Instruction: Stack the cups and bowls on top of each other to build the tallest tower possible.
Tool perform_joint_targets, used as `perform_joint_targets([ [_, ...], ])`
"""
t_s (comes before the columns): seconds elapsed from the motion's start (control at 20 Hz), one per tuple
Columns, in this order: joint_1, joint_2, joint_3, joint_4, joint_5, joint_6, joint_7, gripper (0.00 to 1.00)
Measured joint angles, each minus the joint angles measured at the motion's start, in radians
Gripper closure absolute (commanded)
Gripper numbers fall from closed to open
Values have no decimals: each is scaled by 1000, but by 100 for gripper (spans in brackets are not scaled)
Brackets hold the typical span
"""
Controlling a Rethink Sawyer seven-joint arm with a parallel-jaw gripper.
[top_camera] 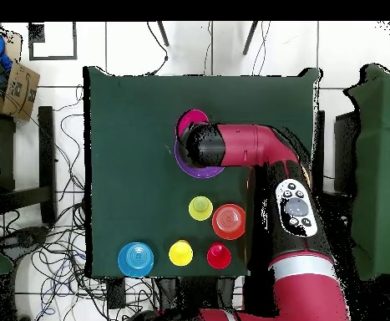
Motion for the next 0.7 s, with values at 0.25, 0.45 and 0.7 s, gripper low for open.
perform_joint_targets([
  [0.25,-2,-1,0,10,-15,0,0,100],
  [0.45,-3,-2,0,25,-24,0,0,100],
  [0.7,-3,-3,0,51,-28,0,0,100],
])
